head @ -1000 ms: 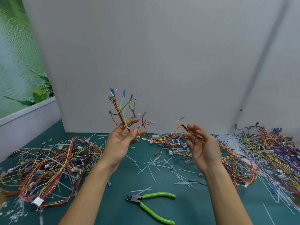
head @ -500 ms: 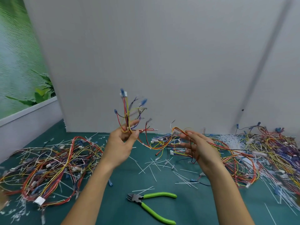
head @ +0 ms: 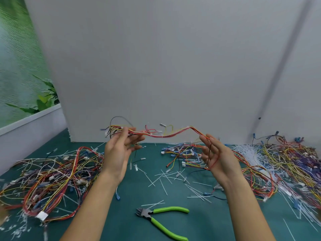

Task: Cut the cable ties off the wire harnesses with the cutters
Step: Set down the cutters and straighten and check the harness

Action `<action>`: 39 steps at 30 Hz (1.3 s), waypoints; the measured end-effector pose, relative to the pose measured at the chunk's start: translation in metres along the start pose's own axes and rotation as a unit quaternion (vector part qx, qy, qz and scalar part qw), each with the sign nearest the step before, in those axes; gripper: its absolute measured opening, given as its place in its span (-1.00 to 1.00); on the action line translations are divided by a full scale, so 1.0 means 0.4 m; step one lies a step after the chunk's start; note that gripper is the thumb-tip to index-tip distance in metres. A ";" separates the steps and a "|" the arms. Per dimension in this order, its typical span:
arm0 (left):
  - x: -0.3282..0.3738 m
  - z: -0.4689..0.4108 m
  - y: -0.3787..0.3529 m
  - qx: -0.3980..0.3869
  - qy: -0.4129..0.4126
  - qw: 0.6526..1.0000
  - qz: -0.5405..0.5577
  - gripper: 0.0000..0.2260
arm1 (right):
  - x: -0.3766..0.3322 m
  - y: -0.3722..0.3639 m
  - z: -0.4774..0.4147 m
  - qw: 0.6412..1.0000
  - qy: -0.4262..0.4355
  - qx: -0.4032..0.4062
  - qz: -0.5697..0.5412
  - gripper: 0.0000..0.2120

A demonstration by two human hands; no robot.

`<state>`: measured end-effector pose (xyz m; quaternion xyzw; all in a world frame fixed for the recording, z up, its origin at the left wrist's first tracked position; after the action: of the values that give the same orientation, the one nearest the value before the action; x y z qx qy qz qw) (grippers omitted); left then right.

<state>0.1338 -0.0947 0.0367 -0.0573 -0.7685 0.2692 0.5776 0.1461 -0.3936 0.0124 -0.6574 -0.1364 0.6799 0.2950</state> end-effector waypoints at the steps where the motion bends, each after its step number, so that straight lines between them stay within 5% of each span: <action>1: 0.001 -0.003 0.005 0.015 0.025 0.999 0.043 -0.75 | -0.002 0.001 0.000 1.000 -0.004 -0.004 -0.009 -0.76; 6: -0.013 -0.020 0.022 0.056 0.079 0.989 0.113 -0.82 | -0.005 0.001 -0.003 0.999 -0.014 -0.018 -0.041 -0.78; 18: -0.002 -0.015 0.005 0.006 0.166 0.939 0.302 -0.85 | -0.004 0.007 -0.007 0.983 -0.068 -0.019 -0.168 -0.83; 24: -0.013 0.002 -0.015 -0.041 0.201 0.935 0.289 -0.87 | 0.003 -0.001 -0.009 0.955 -0.064 -0.026 -0.287 -0.86; 29: -0.027 0.025 -0.040 -0.074 0.239 0.945 0.209 -0.70 | 0.012 -0.017 -0.002 0.939 -0.039 -0.042 -0.340 -0.89; 34: -0.032 0.026 -0.031 -0.082 0.219 0.972 0.036 -0.79 | 0.008 -0.022 0.006 0.956 -0.038 -0.055 -0.286 -0.75; 39: -0.031 0.012 -0.006 -0.089 0.126 0.976 -0.152 -0.79 | -0.001 -0.017 0.011 0.974 -0.035 -0.054 -0.217 -0.60</action>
<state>0.1339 -0.1034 0.0261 -0.0239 -0.7101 0.0996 0.6966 0.1435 -0.3876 0.0169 -0.6029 -0.3227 0.6139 0.3943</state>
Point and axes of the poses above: each hand's wrist, its own z-axis away from the middle knuckle, its own y-axis out of the back of the hand, x = y × z, the point moved 5 cm from there along -z, towards the middle knuckle, and after that the axes turned 9 degrees about x, right-handed, at the moved point
